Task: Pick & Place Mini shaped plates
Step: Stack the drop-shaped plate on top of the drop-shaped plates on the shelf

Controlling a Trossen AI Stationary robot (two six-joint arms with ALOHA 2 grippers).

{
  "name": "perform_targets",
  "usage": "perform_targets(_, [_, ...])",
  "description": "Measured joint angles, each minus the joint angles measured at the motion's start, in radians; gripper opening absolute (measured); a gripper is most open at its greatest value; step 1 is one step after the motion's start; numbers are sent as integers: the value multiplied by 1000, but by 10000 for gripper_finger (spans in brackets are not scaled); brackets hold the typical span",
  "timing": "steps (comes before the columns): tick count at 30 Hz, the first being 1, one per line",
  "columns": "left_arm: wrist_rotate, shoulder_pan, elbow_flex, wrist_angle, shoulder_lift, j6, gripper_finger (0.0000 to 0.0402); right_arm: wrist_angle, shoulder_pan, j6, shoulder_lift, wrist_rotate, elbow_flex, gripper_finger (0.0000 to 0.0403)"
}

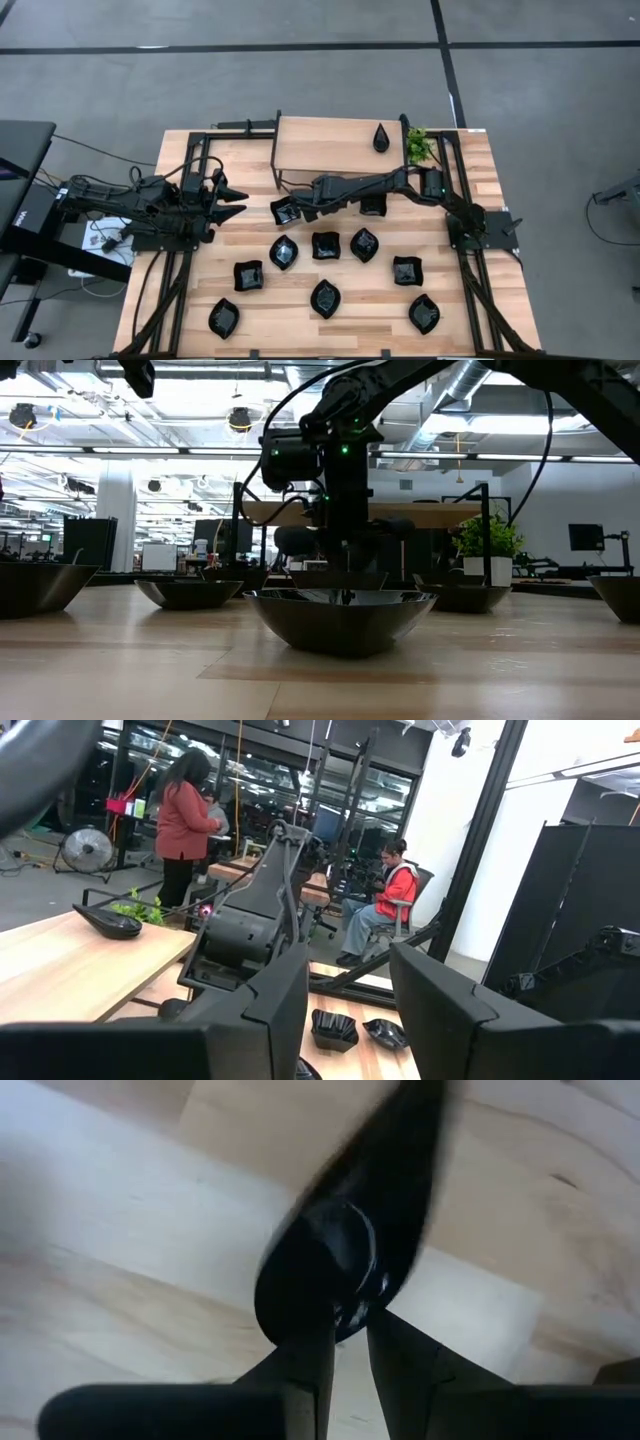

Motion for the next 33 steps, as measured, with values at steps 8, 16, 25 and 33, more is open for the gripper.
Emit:
perform_targets(8, [0, 0, 0, 3, 0, 0, 145, -25, 26, 0, 0, -35, 0, 59])
perform_targets(16, [0, 0, 0, 5, 0, 0, 145, -99, 71, 18, -10, -54, 34, 59])
perform_targets(25, [0, 0, 0, 7, 9, 0, 145, -195, 74, 3, -16, 36, 138, 59])
perform_targets(33, [0, 0, 0, 7, 9, 0, 145, -193, 29, -116, -15, 15, 137, 59])
